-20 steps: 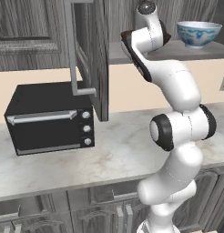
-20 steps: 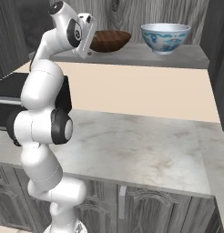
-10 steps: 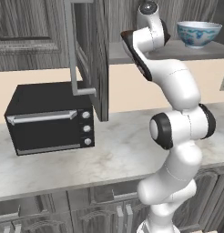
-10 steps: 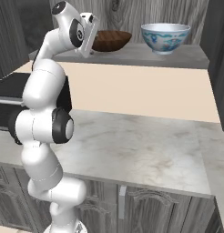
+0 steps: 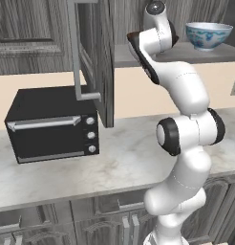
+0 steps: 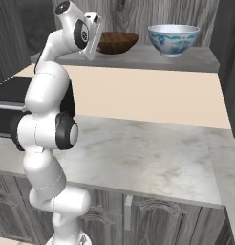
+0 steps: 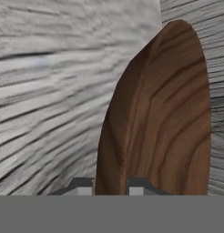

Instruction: Pick up the bowls from the cabinet and place each bowl in front of a stool on the dining counter.

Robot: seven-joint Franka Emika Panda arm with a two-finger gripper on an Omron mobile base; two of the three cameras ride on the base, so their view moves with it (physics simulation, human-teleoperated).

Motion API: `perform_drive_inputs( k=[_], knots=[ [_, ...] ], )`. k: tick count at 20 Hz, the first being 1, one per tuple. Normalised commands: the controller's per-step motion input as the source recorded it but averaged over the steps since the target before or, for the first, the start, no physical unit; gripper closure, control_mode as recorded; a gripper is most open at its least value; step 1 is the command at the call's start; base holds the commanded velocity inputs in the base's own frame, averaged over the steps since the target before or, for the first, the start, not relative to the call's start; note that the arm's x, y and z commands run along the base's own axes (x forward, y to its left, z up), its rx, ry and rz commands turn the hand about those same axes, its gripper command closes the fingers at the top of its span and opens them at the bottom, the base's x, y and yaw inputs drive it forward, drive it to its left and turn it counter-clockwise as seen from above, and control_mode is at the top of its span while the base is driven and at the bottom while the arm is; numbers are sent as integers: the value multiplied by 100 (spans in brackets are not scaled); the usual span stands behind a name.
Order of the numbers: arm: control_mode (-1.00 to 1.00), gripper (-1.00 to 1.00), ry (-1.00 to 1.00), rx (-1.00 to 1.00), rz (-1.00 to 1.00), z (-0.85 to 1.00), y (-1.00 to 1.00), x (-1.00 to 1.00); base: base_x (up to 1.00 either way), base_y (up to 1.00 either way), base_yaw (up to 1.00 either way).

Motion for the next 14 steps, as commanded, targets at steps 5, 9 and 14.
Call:
perform_drive_inputs(
  k=[5,9,14],
  knots=[
    [-100,100,0,1,0,-4,0,0,0,0,0],
    [-100,100,0,0,0,0,0,0,0,0,0],
    [-100,100,-4,0,0,0,7,-26,0,0,0]
  ],
)
